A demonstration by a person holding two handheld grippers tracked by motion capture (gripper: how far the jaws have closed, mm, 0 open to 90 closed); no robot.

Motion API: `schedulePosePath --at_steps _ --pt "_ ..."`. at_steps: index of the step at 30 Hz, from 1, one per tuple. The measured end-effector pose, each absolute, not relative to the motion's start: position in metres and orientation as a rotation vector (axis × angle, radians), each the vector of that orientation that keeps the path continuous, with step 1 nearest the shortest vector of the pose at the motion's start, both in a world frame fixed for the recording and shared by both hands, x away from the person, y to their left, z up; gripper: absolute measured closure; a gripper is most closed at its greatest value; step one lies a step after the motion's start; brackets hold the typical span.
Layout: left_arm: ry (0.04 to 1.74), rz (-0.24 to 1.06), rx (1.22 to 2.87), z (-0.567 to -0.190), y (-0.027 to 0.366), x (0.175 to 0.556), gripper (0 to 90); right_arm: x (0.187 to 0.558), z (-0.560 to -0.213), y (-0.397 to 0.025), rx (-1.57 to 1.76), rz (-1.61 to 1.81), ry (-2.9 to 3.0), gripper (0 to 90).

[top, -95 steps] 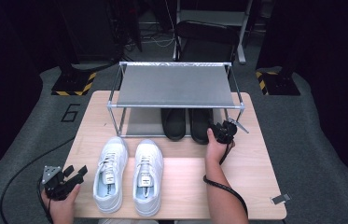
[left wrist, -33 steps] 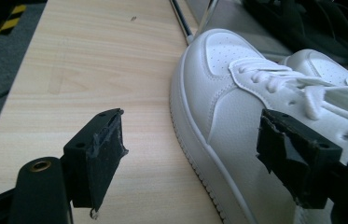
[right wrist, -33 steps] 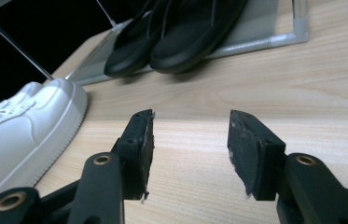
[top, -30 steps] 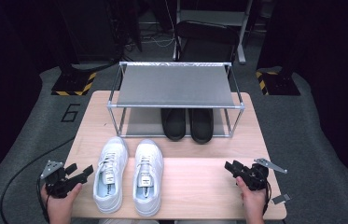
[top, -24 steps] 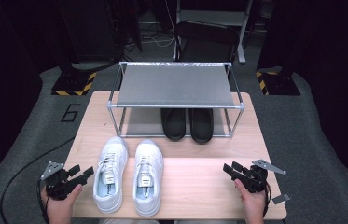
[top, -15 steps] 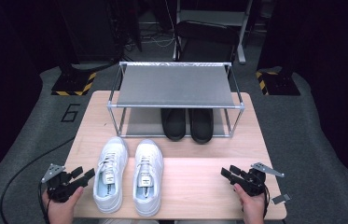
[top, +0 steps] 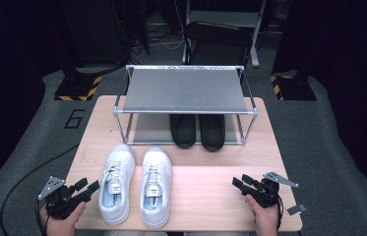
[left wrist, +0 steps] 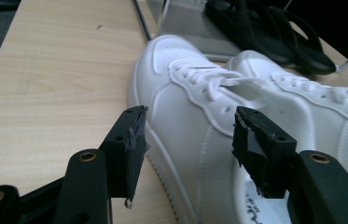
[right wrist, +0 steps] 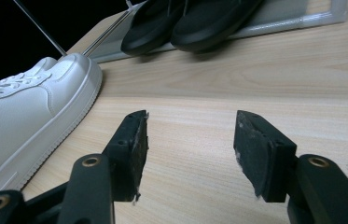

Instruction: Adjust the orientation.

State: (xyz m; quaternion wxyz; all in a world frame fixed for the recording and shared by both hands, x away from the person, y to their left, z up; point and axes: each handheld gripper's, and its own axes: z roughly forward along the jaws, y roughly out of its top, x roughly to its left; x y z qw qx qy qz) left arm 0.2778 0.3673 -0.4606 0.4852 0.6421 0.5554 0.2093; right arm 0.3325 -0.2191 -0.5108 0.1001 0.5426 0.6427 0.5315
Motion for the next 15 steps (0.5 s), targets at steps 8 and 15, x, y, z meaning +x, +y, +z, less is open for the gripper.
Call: schedulePosePath --at_steps 8,15 --pt "1.345 0.501 1.612 -0.463 0.351 0.278 45.6 0.332 -0.511 -0.219 1.584 1.581 1.894 48.0" --pt "1.396 0.469 1.653 -0.479 0.344 0.286 53.5 0.332 -0.512 -0.218 1.576 1.542 1.894 48.4"
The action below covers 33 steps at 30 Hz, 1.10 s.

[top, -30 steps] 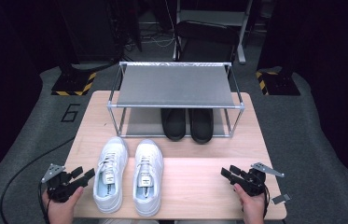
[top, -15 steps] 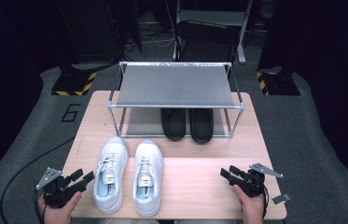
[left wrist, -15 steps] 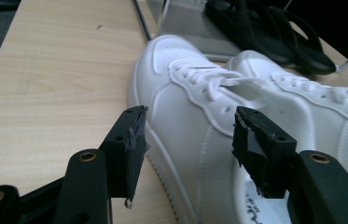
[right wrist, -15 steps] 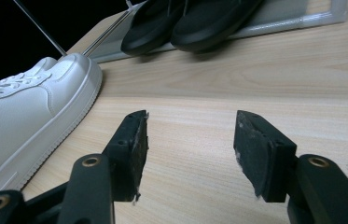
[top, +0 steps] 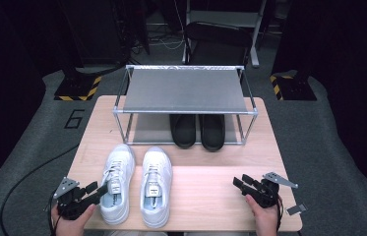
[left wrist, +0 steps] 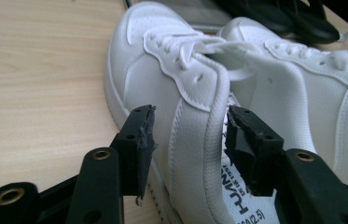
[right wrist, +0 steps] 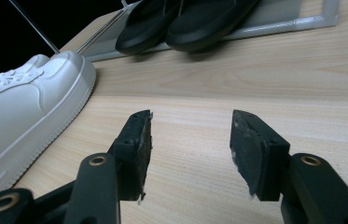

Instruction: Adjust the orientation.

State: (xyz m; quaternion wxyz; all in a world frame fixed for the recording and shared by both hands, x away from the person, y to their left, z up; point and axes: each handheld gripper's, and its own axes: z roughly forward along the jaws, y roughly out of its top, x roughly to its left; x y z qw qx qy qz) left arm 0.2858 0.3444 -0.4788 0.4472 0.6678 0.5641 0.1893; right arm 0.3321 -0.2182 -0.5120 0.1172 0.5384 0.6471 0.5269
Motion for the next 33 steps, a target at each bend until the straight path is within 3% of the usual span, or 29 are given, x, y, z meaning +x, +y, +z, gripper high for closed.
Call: schedulePosePath --at_steps 10,17,22,28,33 --pt "1.423 0.483 1.723 -0.483 0.337 0.293 62.3 0.333 -0.513 -0.216 1.574 1.55 1.929 48.4" --pt "1.394 0.576 1.714 -0.48 0.334 0.294 73.4 0.333 -0.514 -0.214 1.588 1.563 1.939 48.4" --pt "1.369 0.59 1.71 -0.483 0.333 0.297 76.4 0.334 -0.515 -0.217 1.586 1.583 1.923 48.3" --pt "1.359 0.543 1.754 -0.482 0.335 0.303 74.3 0.334 -0.516 -0.217 1.611 1.594 1.912 47.6" --pt "1.444 0.4 1.696 -0.481 0.34 0.304 60.2 0.334 -0.517 -0.217 1.628 1.609 1.908 46.8"
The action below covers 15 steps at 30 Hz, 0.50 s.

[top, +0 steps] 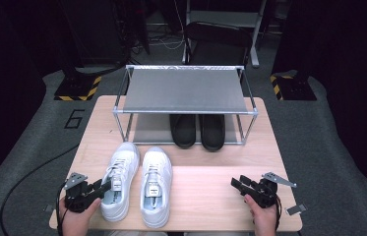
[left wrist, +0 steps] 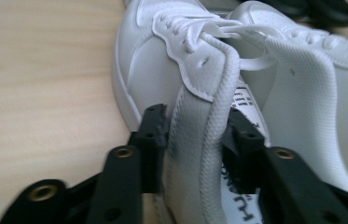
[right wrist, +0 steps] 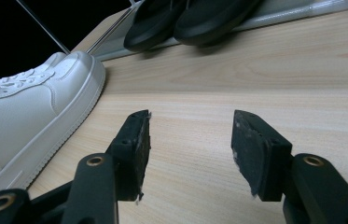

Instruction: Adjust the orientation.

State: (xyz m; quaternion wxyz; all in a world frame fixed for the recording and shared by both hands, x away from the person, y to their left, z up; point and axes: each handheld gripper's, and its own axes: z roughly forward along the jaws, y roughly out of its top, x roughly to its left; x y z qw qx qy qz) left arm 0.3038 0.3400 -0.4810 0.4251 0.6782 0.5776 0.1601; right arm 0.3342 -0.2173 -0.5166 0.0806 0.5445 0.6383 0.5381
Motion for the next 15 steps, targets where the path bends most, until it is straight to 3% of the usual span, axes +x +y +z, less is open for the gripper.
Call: schedulePosePath --at_steps 15 --pt "1.481 0.431 1.799 -0.4863 0.3347 0.3058 65.5 0.3348 -0.5186 -0.219 1.648 1.629 1.888 46.0"
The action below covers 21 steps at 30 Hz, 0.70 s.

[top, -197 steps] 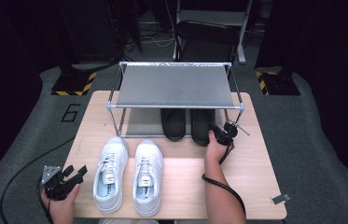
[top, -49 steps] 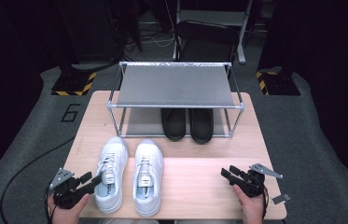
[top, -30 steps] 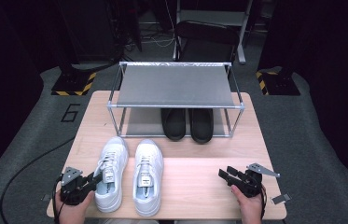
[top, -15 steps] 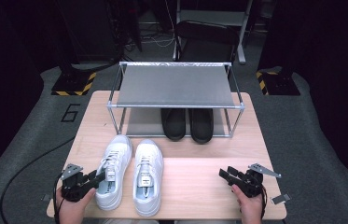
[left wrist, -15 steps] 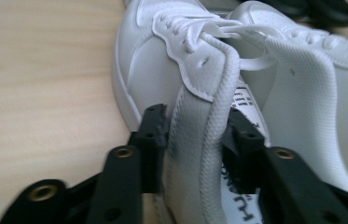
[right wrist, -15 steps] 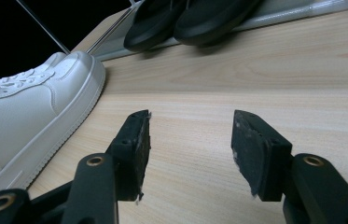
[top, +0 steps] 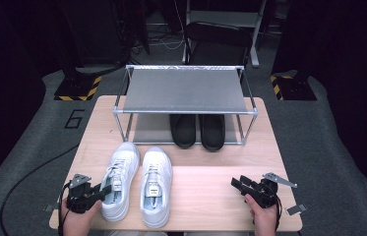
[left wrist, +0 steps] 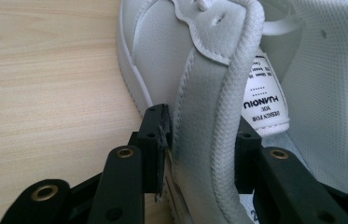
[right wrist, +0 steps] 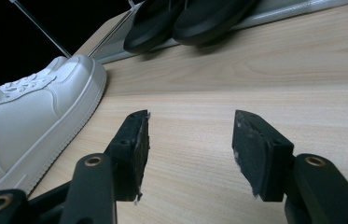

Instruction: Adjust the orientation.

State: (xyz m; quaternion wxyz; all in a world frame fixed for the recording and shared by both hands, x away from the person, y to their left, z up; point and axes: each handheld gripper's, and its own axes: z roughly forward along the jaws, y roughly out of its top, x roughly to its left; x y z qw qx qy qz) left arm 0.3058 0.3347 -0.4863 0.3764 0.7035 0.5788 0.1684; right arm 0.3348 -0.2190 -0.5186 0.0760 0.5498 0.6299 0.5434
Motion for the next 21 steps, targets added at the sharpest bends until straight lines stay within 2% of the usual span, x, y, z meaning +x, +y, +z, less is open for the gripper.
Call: schedulePosePath --at_steps 13,21 --pt "1.525 0.466 1.785 -0.4854 0.3312 0.3036 73.7 0.3357 -0.522 -0.2197 1.67 1.634 1.886 45.9" --pt "1.529 0.443 1.788 -0.4841 0.3312 0.3069 70.5 0.3363 -0.5231 -0.219 1.69 1.624 1.9 44.6"
